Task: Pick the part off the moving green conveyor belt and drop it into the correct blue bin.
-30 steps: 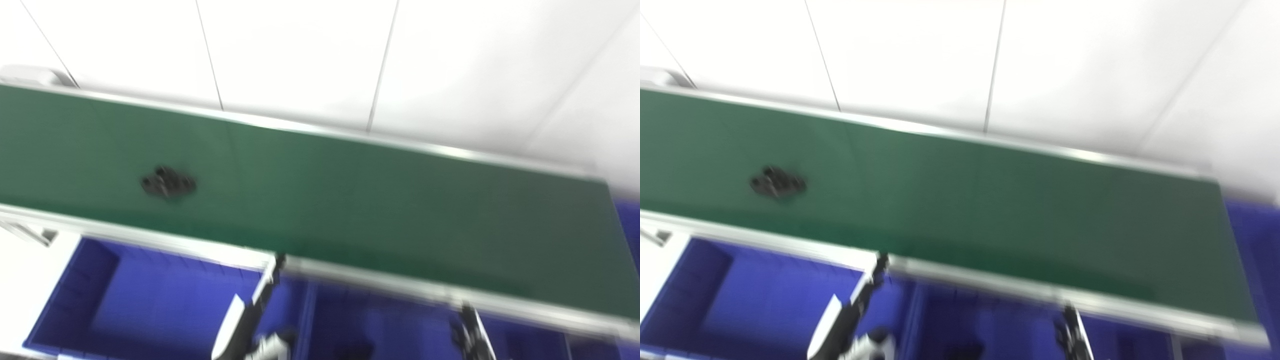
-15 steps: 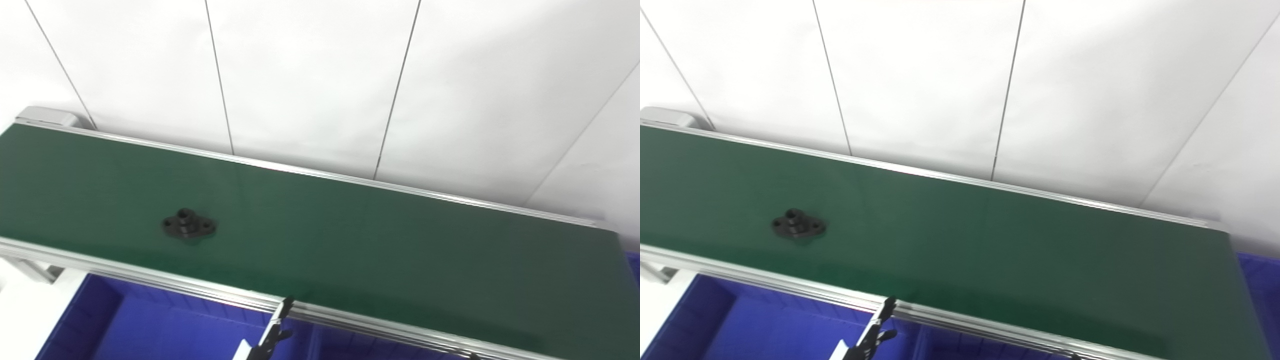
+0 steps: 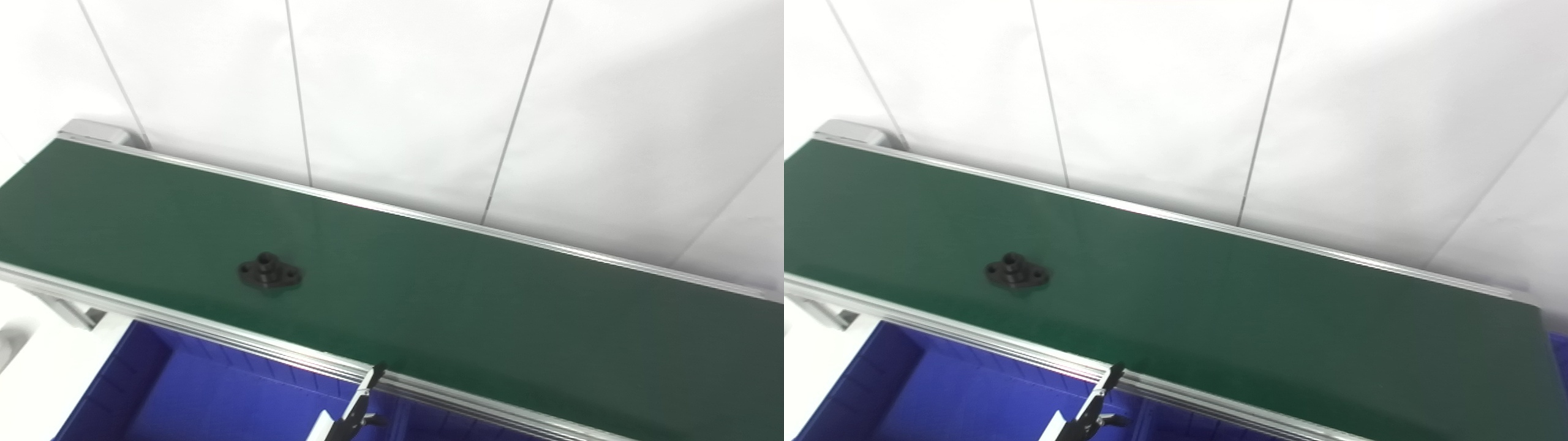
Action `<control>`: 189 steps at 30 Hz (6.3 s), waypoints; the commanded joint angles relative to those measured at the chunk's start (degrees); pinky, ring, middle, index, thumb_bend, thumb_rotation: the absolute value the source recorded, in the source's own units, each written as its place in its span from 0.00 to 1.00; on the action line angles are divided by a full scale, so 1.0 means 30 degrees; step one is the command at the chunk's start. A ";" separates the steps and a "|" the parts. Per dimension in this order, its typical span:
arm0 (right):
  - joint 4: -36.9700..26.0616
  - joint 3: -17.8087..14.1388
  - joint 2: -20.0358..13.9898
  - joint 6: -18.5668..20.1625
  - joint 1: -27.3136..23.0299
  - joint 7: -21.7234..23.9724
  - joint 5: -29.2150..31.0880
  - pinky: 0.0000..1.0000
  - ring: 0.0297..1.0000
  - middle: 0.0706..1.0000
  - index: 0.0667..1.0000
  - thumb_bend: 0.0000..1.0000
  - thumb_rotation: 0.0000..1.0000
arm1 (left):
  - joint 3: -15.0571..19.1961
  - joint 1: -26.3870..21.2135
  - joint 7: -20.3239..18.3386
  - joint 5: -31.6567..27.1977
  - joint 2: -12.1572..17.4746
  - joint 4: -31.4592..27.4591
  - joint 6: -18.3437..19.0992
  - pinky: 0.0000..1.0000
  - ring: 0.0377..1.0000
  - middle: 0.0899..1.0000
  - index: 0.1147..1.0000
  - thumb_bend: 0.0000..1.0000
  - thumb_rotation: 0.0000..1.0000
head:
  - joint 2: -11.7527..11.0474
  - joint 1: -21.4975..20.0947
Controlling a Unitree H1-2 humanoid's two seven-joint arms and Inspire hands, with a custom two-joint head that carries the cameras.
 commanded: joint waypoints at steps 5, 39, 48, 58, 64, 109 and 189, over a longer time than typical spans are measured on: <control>-0.0382 -0.0114 -0.0233 -0.0705 0.0082 0.0566 0.0716 0.98 1.00 1.00 1.00 0.89 0.94 | -0.0217 0.0179 -0.0013 -0.0781 -0.0357 -0.0602 -0.0058 0.54 0.93 1.00 1.00 0.81 0.93 | 0.0123 -0.0177; -0.8221 0.0912 0.5295 0.3796 -0.5479 -0.2250 -1.1853 0.92 1.00 1.00 1.00 0.81 0.81 | 0.0991 0.0693 -0.0909 -0.2397 0.1179 -0.2154 0.0113 0.88 0.96 1.00 1.00 0.78 0.89 | 0.1857 -0.3476; -0.6895 0.2426 0.5524 0.6944 -0.9440 -0.1659 -1.4722 0.83 0.94 0.98 0.99 0.83 0.72 | 0.1166 0.0805 -0.1069 -0.2480 0.1085 -0.2484 0.0724 0.90 0.97 1.00 1.00 0.77 0.92 | 0.2070 -0.3685; -0.3161 0.4392 0.6763 0.8399 -1.2751 -0.4019 -1.8171 0.80 0.91 0.96 0.97 0.89 0.55 | 0.1619 0.0987 -0.1394 -0.3650 0.0780 -0.3231 0.2477 0.94 0.96 1.00 1.00 0.77 0.93 | 0.2193 -0.3746; -0.0752 0.6177 0.6475 0.8722 -1.4212 -0.5652 -2.1625 0.76 0.86 0.94 0.94 0.90 0.52 | 0.1720 0.1015 -0.1458 -0.3705 0.0602 -0.3470 0.3007 0.94 0.96 1.00 1.00 0.81 0.95 | 0.2321 -0.3731; 0.5317 1.0415 0.5094 1.0659 -1.6112 -0.4610 -2.3752 0.54 0.65 0.78 0.81 0.91 0.47 | 0.0679 0.1593 -0.1694 -0.3536 0.0054 -0.4290 0.3759 0.92 0.95 0.98 1.00 0.80 0.96 | 0.3255 -0.2833; -0.9753 0.7766 0.1066 1.2182 -0.6851 -0.0689 -2.3019 0.15 0.19 0.43 0.45 0.53 0.00 | 0.2338 0.1819 -0.3658 -0.6620 0.2740 -0.6645 0.5513 1.00 1.00 1.00 1.00 0.77 1.00 | 0.6328 -1.1146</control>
